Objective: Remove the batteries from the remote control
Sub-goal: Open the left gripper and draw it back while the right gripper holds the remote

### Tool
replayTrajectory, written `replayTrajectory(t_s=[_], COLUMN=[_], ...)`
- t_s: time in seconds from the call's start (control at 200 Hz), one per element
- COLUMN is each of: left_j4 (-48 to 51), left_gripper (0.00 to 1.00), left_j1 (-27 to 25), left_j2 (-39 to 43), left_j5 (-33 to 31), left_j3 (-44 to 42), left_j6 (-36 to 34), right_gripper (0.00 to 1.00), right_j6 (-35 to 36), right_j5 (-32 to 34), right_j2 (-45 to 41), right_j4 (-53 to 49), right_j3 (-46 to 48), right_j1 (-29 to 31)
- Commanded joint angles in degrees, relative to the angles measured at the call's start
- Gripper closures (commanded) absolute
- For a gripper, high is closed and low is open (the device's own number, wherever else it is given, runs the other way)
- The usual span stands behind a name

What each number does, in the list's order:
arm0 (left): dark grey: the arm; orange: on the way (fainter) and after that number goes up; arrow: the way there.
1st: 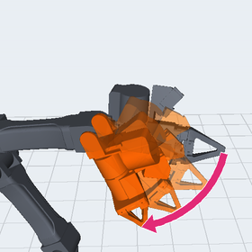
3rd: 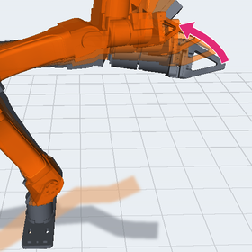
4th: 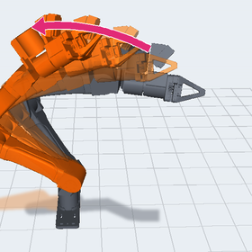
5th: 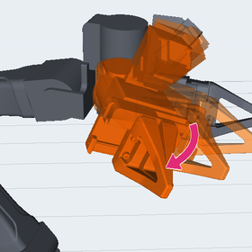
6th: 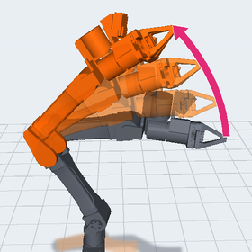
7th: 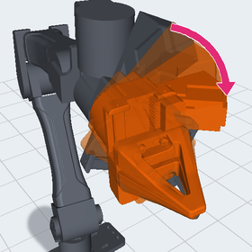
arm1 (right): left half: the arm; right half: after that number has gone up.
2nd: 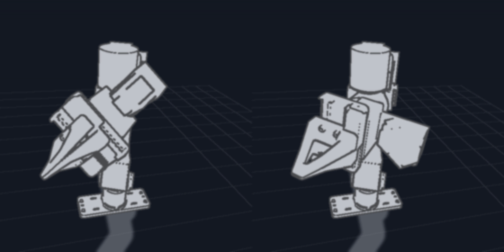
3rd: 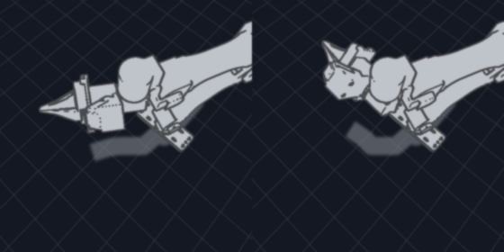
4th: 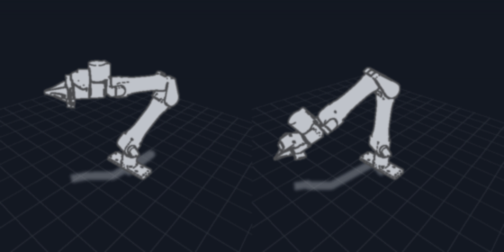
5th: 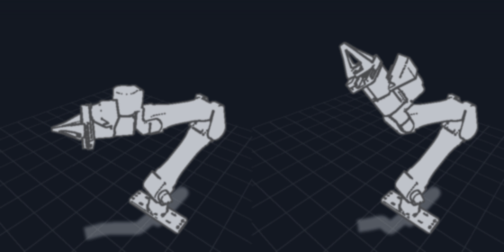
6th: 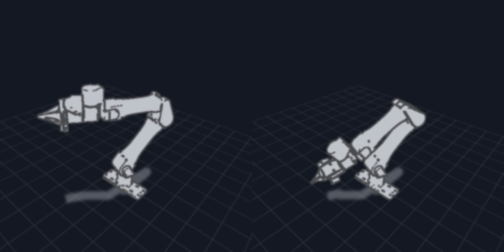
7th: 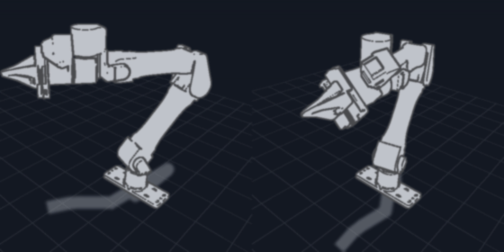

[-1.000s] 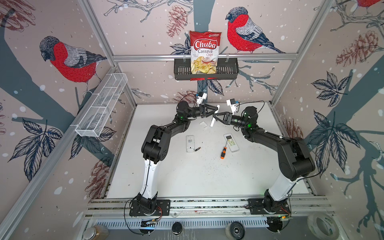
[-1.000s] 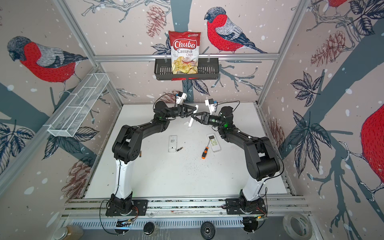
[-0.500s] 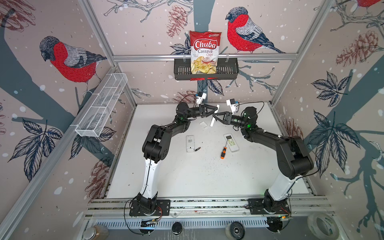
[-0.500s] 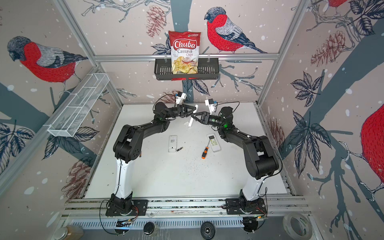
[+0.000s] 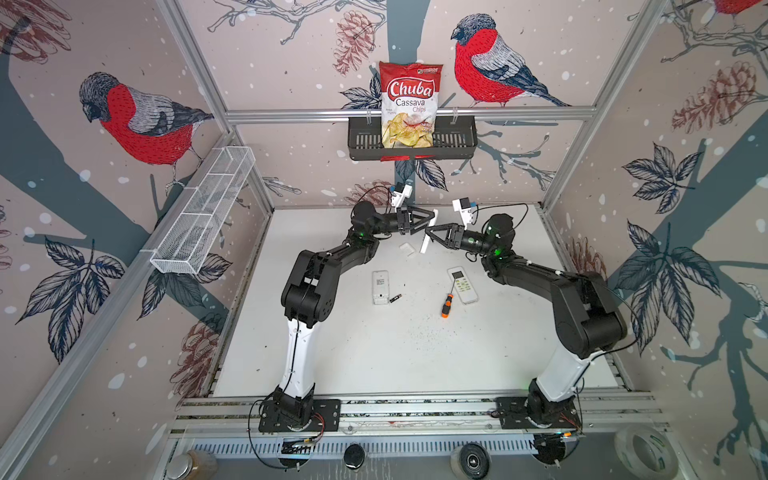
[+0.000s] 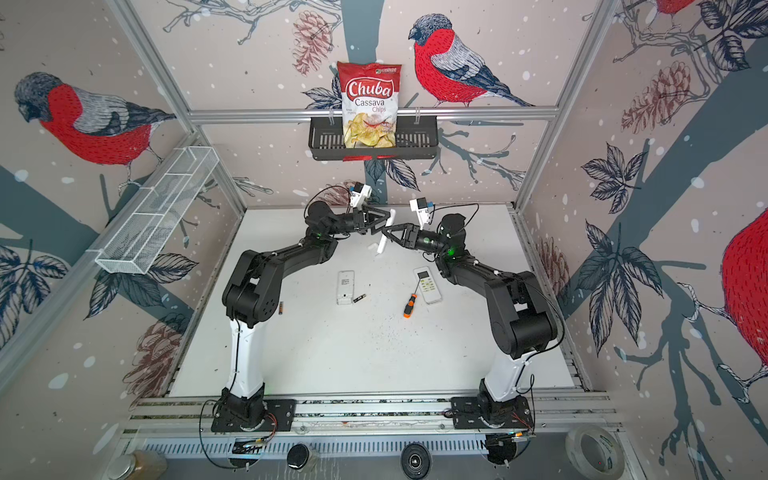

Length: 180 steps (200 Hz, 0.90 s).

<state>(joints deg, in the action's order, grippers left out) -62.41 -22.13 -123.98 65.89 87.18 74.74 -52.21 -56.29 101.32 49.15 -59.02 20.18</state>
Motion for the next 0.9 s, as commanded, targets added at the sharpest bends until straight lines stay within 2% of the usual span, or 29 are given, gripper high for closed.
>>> replayTrajectory(t_s=[0.0,0.09,0.145,0.18,0.25,0.325,0.46,0.615,0.806,0.896], left_j4=[-1.2,-1.2,6.2,13.1,26.8,31.0,22.3,13.1,-3.4,-7.8], left_gripper=[0.02,0.02,0.02,0.02,0.04,0.08,0.13,0.13,0.15,0.18], left_j1=[2.2,4.7,5.9,6.4,6.1,5.2,2.5,-8.2,-22.1,-25.5], left_j2=[1.2,4.0,7.5,10.4,16.3,21.1,29.5,36.1,33.7,30.4], left_j5=[-1.8,-4.0,-6.0,-8.1,-16.0,-24.2,-43.2,-65.1,-84.3,-88.7], left_j3=[-0.5,-3.2,-5.2,-6.7,-9.5,-14.4,-30.0,-43.2,-50.1,-49.3], left_j6=[-1.9,-3.9,-11.9,-19.6,-34.2,-41.4,-44.5,-54.2,-63.7,-66.2], right_gripper=[0.56,0.56,0.57,0.57,0.57,0.57,0.57,0.57,0.57,0.57], right_j6=[0.7,0.4,-0.2,-0.9,-2.1,-3.2,-5.1,-8.8,-14.6,-14.9], right_j5=[0.3,1.2,1.9,2.6,4.0,6.9,17.5,27.1,32.4,35.2], right_j2=[-0.8,-0.9,-1.0,-1.0,-1.2,-1.8,-3.7,-4.9,-6.0,-7.1], right_j4=[1.3,0.3,-0.4,-0.8,-1.6,-3.8,-13.7,-21.0,-19.9,-20.3], right_j3=[0.3,0.6,0.6,0.6,0.6,0.6,-0.1,-0.8,1.3,1.8], right_j1=[0.0,-0.5,-1.0,-1.5,-2.3,-2.9,-3.4,-3.2,-2.9,-2.1])
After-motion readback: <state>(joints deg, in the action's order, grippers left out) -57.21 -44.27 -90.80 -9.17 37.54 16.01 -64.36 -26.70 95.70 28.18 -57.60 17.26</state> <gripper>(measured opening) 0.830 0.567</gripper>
